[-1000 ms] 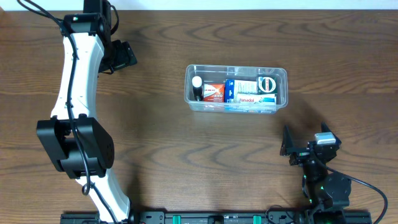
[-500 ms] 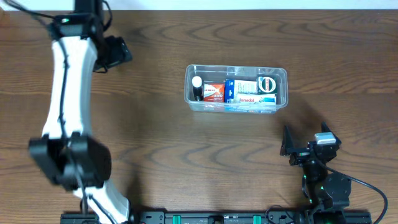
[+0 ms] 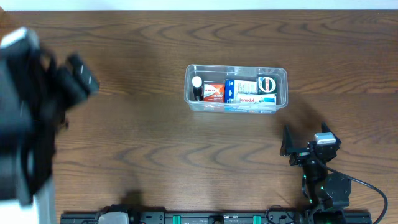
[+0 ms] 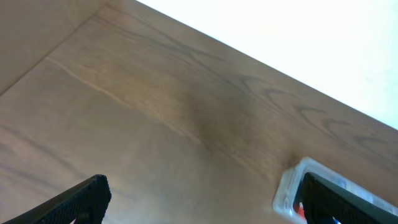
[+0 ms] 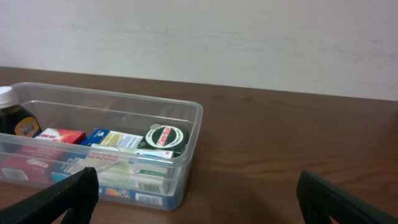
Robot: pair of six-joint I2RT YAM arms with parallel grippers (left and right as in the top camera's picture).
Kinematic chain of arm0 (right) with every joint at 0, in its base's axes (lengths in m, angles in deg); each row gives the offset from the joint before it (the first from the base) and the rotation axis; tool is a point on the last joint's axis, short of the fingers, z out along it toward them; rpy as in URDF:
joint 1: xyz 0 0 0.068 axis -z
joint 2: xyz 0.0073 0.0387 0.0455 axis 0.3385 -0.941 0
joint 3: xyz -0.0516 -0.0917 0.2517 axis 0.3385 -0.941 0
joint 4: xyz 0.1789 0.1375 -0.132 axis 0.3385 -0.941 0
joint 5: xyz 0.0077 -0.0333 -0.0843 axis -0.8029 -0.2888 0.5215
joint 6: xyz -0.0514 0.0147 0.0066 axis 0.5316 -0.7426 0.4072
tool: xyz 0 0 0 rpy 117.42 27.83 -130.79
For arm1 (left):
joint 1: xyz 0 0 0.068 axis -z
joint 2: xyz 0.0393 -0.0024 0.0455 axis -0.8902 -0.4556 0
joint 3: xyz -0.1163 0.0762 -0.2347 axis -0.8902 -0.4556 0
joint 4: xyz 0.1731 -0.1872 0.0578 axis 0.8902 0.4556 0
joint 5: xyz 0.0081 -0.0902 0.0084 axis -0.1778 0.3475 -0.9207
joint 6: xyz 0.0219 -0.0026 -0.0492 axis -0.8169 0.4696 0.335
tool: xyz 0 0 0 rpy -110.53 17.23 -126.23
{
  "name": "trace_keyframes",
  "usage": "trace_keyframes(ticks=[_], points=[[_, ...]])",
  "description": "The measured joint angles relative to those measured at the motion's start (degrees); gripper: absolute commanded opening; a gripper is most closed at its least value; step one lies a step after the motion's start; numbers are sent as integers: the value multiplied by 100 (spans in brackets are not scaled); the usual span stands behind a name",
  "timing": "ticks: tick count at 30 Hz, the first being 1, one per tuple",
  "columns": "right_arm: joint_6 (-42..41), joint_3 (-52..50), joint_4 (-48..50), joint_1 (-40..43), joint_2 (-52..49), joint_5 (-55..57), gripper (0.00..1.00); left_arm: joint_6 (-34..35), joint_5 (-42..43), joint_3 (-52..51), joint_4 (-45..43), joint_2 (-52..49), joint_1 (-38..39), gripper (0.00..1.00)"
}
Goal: Pack container
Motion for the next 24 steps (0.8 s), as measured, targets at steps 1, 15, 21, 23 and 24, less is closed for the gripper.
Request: trace_keyframes(ticks=[1,15,21,23,24], points=[[0,0,-2,0,0,0,99,-2,0,-210,-7,302,0,98],[0,-2,4,0,2,-20,99,0,98,-5567,-1423,4564,-2,98],[0,-4,0,0,2,-22,99,0,745,-7788,-3989,5425,-2,98],[0,-4,0,0,2,-22,99,-2,953,-8317,-4824,5633,-2,98],[0,-4,-2,0,2,-22,99,-2,1034,-8526,-5134,5737,0,98]])
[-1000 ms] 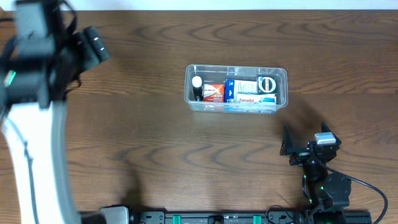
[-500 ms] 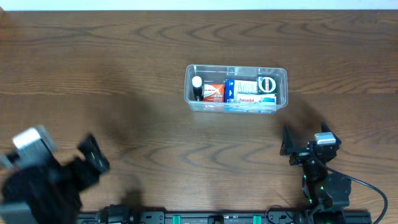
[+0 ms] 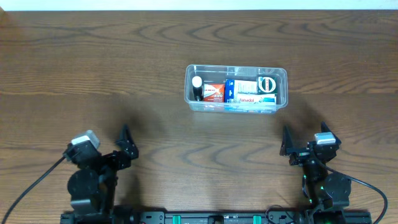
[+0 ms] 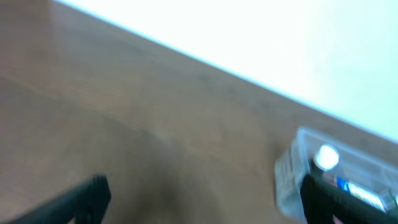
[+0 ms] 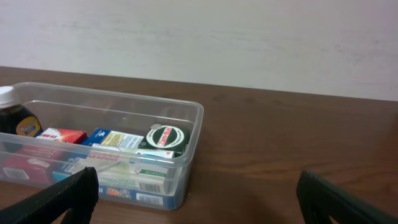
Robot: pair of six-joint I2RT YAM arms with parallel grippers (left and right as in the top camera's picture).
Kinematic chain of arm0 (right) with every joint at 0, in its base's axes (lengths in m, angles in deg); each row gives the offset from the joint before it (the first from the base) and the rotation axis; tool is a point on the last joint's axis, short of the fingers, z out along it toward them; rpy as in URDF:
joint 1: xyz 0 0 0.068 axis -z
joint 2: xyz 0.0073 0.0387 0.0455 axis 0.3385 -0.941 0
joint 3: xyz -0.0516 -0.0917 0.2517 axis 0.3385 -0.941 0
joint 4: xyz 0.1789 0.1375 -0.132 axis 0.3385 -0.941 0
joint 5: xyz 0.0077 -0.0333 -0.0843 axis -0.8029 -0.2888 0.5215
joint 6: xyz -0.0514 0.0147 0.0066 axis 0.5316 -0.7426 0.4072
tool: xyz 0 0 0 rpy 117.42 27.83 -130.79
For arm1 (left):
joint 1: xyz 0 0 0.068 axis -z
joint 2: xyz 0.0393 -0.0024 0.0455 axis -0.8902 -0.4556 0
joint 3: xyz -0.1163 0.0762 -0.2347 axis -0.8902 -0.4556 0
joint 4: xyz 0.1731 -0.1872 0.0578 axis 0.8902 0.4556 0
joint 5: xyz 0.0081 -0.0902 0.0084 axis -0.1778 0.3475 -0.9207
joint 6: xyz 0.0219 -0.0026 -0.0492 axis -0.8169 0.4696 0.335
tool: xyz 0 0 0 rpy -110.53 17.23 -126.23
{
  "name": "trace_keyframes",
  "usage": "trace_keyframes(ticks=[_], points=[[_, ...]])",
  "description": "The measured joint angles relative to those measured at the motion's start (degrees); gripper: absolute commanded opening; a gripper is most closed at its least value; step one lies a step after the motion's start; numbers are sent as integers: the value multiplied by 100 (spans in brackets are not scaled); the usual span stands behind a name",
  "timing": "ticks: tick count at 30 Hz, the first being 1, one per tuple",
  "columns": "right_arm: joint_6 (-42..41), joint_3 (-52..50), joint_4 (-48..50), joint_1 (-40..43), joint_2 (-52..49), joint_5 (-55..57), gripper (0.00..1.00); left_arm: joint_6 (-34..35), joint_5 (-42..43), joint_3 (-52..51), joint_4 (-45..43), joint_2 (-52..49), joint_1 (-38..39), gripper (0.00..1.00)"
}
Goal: Pack container
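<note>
A clear plastic container (image 3: 236, 89) stands at the table's middle back. It holds a dark bottle with a white cap (image 3: 197, 84), a red box (image 3: 213, 92), blue and white boxes (image 3: 247, 92) and a green round-label pack (image 3: 267, 84). My left gripper (image 3: 106, 143) rests at the front left, open and empty. In the blurred left wrist view, the left gripper (image 4: 202, 205) faces the container (image 4: 292, 177). My right gripper (image 3: 305, 142) sits at the front right, open. In its own view, the right gripper (image 5: 196, 199) stands just before the container (image 5: 186, 124).
Brown wooden table (image 3: 124, 74) all around the container. A pale wall (image 5: 249, 37) rises behind the table's far edge. Both arm bases (image 3: 205, 218) stand along the front edge.
My left arm was raised near the overhead camera at the left edge; it is now down at the front left of the table. The right arm and the container have not moved.
</note>
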Motion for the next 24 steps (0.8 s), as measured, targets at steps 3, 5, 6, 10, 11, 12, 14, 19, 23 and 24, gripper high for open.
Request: trace_keyframes(ticks=[3,5,6,10,11,12,14,19,23,24], points=[[0,0,2,0,0,0,99,0,243,-337,-542,223,-2,98],[0,0,2,0,0,0,99,0,258,-337,-603,271,-2,98],[0,0,2,0,0,0,99,0,262,-337,-603,282,-2,98],[0,0,2,0,0,0,99,0,282,-339,-601,286,-2,98],[0,0,2,0,0,0,99,0,284,-339,-601,286,-2,98],[0,0,2,0,0,0,99,0,284,-339,-603,286,-2,98],[0,0,2,0,0,0,99,0,284,-339,-603,286,-2,98],[0,0,2,0,0,0,99,0,284,-339,-603,286,0,98],[0,0,2,0,0,0,99,0,284,-339,-601,286,-2,98],[0,0,2,0,0,0,99,0,284,-339,-603,286,-2,98]])
